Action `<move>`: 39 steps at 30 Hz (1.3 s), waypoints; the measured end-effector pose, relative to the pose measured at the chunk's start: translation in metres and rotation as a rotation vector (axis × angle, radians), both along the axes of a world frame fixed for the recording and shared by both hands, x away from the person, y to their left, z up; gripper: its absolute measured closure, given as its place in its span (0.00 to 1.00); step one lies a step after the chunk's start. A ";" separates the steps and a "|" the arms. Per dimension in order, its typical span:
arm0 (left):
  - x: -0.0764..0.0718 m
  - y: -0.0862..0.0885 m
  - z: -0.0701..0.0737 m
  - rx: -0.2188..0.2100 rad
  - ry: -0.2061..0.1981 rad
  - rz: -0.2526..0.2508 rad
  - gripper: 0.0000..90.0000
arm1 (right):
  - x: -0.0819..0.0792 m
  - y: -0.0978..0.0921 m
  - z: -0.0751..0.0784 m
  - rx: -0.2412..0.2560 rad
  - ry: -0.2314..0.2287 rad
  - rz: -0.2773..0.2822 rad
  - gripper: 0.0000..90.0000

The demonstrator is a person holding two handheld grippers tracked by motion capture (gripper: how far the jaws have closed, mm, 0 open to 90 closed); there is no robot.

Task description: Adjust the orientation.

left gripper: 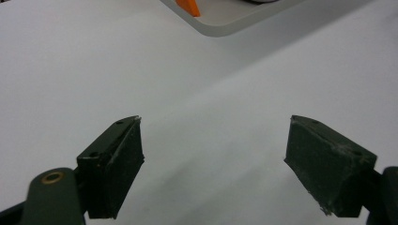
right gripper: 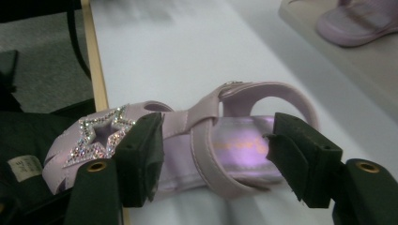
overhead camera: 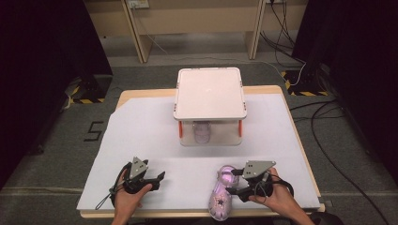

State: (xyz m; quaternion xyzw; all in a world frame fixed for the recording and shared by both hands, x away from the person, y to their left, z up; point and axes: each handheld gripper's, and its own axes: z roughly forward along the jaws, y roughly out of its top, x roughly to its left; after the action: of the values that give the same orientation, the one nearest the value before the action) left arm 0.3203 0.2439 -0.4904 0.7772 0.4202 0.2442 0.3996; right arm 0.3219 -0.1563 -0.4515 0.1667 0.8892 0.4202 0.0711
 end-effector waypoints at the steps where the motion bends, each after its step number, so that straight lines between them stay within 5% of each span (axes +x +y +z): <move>1: 0.000 0.000 0.000 0.000 -0.001 0.001 0.21 | 0.002 0.002 -0.002 0.002 0.011 0.003 0.41; 9: 0.001 -0.003 -0.001 -0.001 0.002 -0.002 0.21 | 0.013 0.010 -0.005 0.016 0.082 0.012 0.43; 13: 0.001 -0.003 -0.001 -0.002 0.000 -0.001 0.21 | 0.017 0.006 -0.003 0.073 0.135 0.016 0.47; 18: 0.001 -0.002 -0.001 0.003 0.004 -0.001 0.21 | 0.015 0.013 -0.006 0.048 0.149 0.030 0.48; 27: 0.002 -0.003 -0.001 0.006 0.004 -0.005 0.21 | 0.025 0.016 -0.014 0.109 0.269 0.050 0.59; 32: 0.001 -0.003 -0.001 -0.002 0.000 -0.003 0.21 | 0.021 0.014 -0.007 0.155 0.205 0.032 0.88; 36: 0.001 -0.003 -0.001 -0.001 0.001 -0.004 0.21 | 0.024 0.007 -0.001 0.164 0.136 -0.018 0.91; 39: 0.001 -0.003 -0.001 0.006 0.002 -0.007 0.21 | 0.027 0.005 -0.003 0.174 0.153 -0.016 0.91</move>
State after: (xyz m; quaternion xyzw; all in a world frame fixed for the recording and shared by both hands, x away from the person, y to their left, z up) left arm 0.3216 0.2410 -0.4910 0.7800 0.4175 0.2432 0.3976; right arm 0.3486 -0.1516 -0.4546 0.2110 0.8508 0.4811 -0.0080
